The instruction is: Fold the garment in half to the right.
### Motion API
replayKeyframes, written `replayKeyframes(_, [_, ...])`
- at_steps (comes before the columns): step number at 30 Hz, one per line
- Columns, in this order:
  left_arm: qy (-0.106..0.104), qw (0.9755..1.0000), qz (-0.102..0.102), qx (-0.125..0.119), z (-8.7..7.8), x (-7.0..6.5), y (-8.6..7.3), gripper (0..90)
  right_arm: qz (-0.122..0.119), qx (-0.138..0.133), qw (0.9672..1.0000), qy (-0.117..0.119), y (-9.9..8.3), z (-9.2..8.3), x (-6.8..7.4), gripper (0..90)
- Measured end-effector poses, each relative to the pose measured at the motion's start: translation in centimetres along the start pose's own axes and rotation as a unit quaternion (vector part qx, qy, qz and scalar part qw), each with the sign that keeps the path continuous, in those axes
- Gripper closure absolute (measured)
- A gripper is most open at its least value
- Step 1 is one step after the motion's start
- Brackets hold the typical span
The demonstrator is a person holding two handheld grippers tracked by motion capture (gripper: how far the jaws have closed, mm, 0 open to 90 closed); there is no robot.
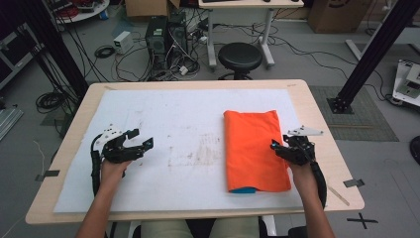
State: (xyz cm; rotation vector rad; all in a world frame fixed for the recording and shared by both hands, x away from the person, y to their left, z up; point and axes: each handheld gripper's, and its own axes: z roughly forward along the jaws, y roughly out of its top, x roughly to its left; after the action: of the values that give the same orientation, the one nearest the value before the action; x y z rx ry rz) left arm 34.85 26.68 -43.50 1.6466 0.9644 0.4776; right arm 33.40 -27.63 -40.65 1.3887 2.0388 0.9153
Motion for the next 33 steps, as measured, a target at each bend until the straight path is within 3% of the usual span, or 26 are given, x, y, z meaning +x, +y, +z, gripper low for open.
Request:
replayKeyframes(4, [0.001,1.0000,-0.001,0.003,0.1,0.0,-0.1,22.5,0.014,0.034,0.9993,-0.004,-1.3,-0.1,-0.5,61.7])
replayKeyframes(7, [0.004,1.0000,-0.003,0.004,0.2,0.0,-0.2,22.5,0.012,0.062,0.9980,0.004,-1.6,0.2,-0.8,74.4])
replayKeyframes(10, [0.003,1.0000,-0.001,0.004,0.2,0.0,-0.2,22.5,0.011,0.073,0.9971,0.015,-1.4,0.3,-1.0,90.0])
replayKeyframes(15, [0.002,1.0000,-0.002,0.005,0.3,0.0,-0.2,22.5,0.015,0.067,0.9976,0.008,-1.2,-0.2,-1.4,89.8])
replayKeyframes(17, [0.002,1.0000,-0.001,0.006,0.3,0.0,-0.3,22.5,0.017,0.068,0.9975,0.010,-1.4,-0.2,-1.2,71.6])
replayKeyframes(19, [0.002,1.0000,-0.003,0.006,0.4,0.0,-0.3,22.5,0.019,0.074,0.9971,0.007,-1.5,0.1,-1.2,69.3])
replayKeyframes(20, [0.002,1.0000,-0.003,0.006,0.3,0.0,-0.3,22.5,0.020,0.079,0.9967,0.010,-1.6,0.3,-1.2,69.5])
replayKeyframes(23, [0.003,1.0000,-0.004,0.005,0.3,0.0,-0.3,22.5,0.007,0.089,0.9959,0.015,-1.9,0.7,-1.0,88.3])
replayKeyframes(28, [0.003,1.0000,-0.004,0.005,0.4,0.0,-0.4,22.5,-0.014,0.074,0.9969,-0.022,-1.4,-0.4,-1.1,89.0])
replayKeyframes(31, [0.003,1.0000,-0.004,0.006,0.3,0.0,-0.4,22.5,-0.022,0.074,0.9965,-0.033,-1.3,-0.4,-1.2,88.0])
replayKeyframes(33, [0.004,1.0000,-0.003,0.005,0.3,0.0,-0.3,22.5,-0.016,0.078,0.9964,-0.030,-1.3,-0.1,-1.1,65.9])
